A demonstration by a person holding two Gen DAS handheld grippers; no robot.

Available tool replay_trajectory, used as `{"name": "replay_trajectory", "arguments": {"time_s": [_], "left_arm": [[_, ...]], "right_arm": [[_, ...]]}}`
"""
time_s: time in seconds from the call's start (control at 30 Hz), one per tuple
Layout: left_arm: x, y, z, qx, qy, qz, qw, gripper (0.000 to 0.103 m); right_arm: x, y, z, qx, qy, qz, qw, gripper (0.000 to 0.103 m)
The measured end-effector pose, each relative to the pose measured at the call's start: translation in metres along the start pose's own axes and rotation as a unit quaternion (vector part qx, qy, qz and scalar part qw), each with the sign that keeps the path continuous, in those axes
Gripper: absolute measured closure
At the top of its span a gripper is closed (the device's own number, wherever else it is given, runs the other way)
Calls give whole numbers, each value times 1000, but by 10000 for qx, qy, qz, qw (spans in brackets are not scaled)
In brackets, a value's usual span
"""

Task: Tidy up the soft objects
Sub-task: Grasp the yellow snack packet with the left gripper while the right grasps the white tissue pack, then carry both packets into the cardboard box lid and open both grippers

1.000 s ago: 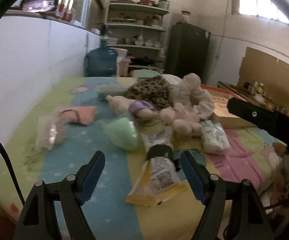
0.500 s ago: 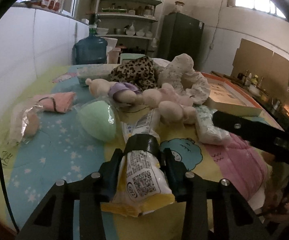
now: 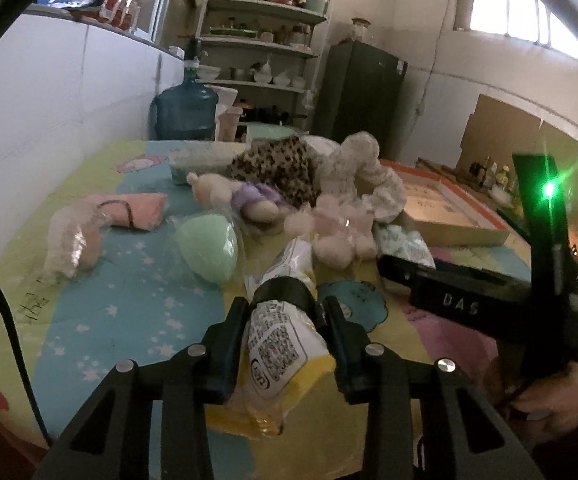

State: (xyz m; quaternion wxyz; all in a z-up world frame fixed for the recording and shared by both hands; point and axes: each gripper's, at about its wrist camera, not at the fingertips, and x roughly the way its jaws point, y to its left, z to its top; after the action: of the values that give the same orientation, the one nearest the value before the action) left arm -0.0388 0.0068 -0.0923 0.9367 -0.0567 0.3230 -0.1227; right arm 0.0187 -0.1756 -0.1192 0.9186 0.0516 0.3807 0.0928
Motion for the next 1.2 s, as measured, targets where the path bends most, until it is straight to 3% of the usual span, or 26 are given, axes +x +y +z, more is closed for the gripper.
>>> {"name": "replay_trajectory", "arguments": {"time_s": [0.2, 0.57, 0.83, 1.2], "left_arm": [[-21, -2, 11, 22, -287, -23, 9996, 66], [-30, -38, 51, 362, -656, -334, 9966, 66], [7, -83, 89, 423, -557, -794, 9944, 66], [74, -151, 127, 543, -460, -815, 9941, 66]], "right_arm": [[-20, -10, -2, 66, -209, 64, 9997, 50], [-69, -38, 11, 262, -887, 424, 9948, 51], [-89, -89, 33, 336, -1212, 86, 9920, 51], [-92, -165, 65, 303, -1431, -304, 9888, 51]]}}
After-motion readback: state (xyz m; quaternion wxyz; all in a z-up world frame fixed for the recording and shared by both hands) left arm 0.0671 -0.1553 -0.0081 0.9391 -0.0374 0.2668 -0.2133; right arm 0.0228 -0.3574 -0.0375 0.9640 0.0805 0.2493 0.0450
